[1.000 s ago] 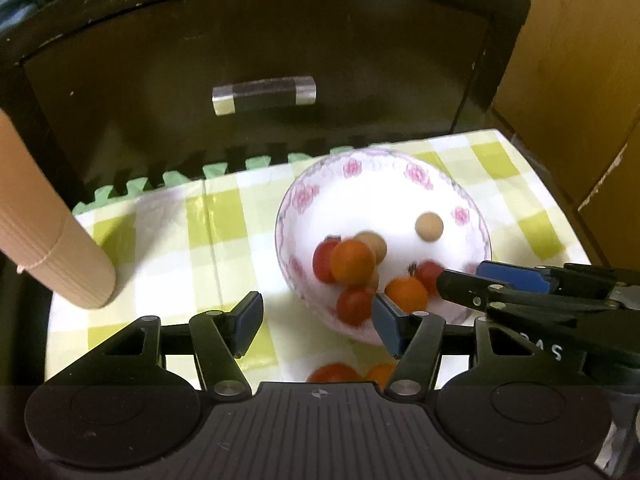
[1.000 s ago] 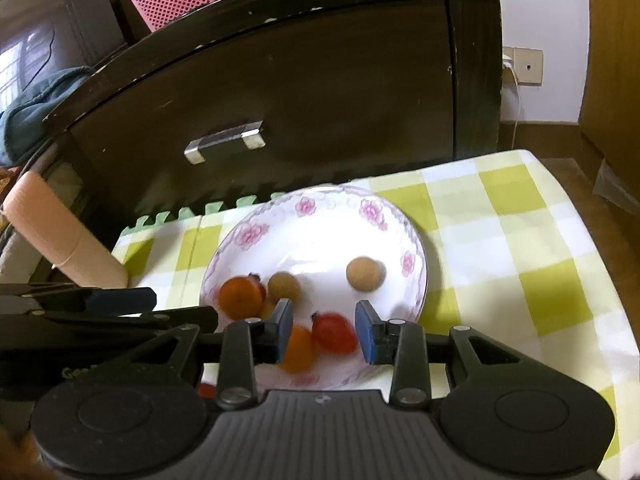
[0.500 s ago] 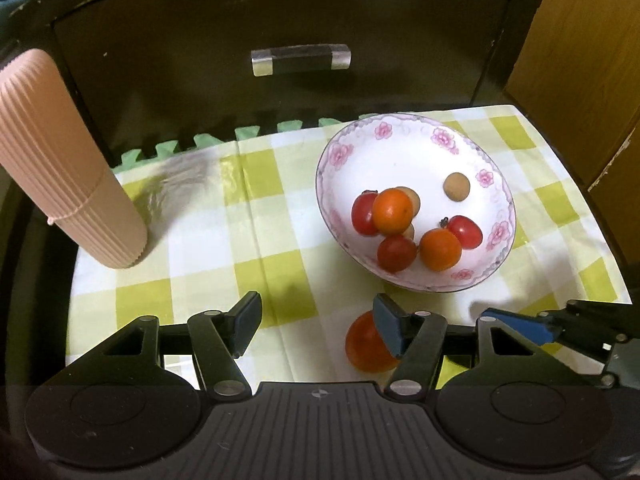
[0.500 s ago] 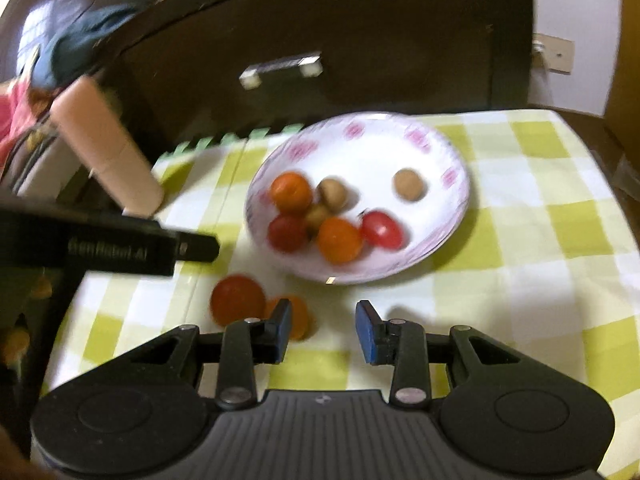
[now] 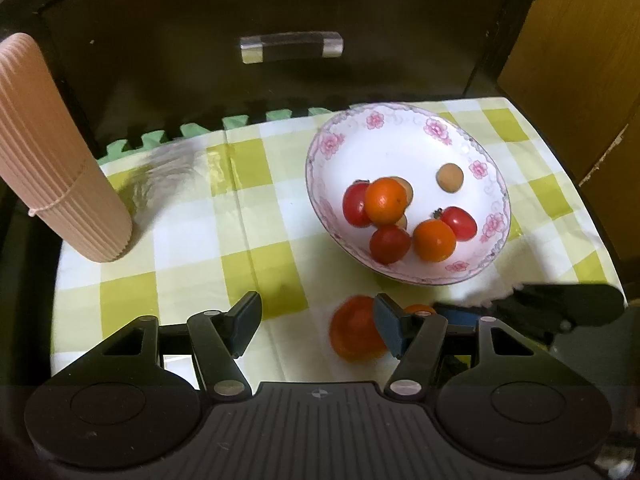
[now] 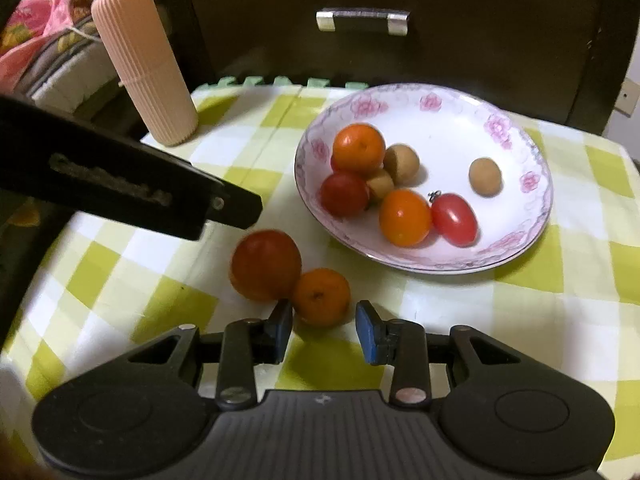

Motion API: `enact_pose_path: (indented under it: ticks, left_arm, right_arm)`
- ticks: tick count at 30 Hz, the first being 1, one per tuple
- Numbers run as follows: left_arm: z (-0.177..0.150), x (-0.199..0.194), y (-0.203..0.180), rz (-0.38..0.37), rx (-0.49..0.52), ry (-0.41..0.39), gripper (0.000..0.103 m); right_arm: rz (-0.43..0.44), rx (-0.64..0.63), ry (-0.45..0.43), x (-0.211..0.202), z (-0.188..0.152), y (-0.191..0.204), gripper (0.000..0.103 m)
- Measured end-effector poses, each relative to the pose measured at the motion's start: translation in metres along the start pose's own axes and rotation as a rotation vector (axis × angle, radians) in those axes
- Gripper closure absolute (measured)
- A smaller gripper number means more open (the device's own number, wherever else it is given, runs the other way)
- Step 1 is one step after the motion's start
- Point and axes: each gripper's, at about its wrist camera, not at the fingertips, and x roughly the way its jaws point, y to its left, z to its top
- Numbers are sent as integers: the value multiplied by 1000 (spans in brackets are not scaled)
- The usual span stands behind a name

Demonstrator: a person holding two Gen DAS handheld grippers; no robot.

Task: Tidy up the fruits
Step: 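Move the right gripper to the last mandarin and grasp it, then grasp the large red tomato with the left gripper while the right holds the mandarin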

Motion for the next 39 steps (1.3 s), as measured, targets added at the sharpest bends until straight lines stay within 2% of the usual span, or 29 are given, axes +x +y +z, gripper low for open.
enact_pose_path:
  ticks: [6, 9, 18, 23, 25, 32, 39]
  left_arm:
    - [-3, 6, 4, -3, 4, 24, 33]
    - [-4, 10, 6, -31, -19, 36, 30]
    - [-5, 21, -6, -82, -26, 71, 29]
    - [-5, 38, -16, -60, -29, 102, 32]
    - [-9, 38, -20, -40, -4, 86, 31]
    - [-20, 31, -25, -42, -12, 82, 45]
    - [-32, 24, -34, -36, -2, 92, 43]
  right_arm:
    - [32, -44, -12, 8, 10, -4, 69]
    - [43, -55, -14, 9, 12, -4, 70]
    - [15, -6, 20, -3, 2, -5, 73]
    - [-10, 15, 46, -12, -8, -10, 73]
    - [-13, 34, 48, -16, -13, -14, 73]
    - [-17, 64, 36, -18, -15, -20, 73]
    - [-23, 94, 35, -23, -22, -20, 73]
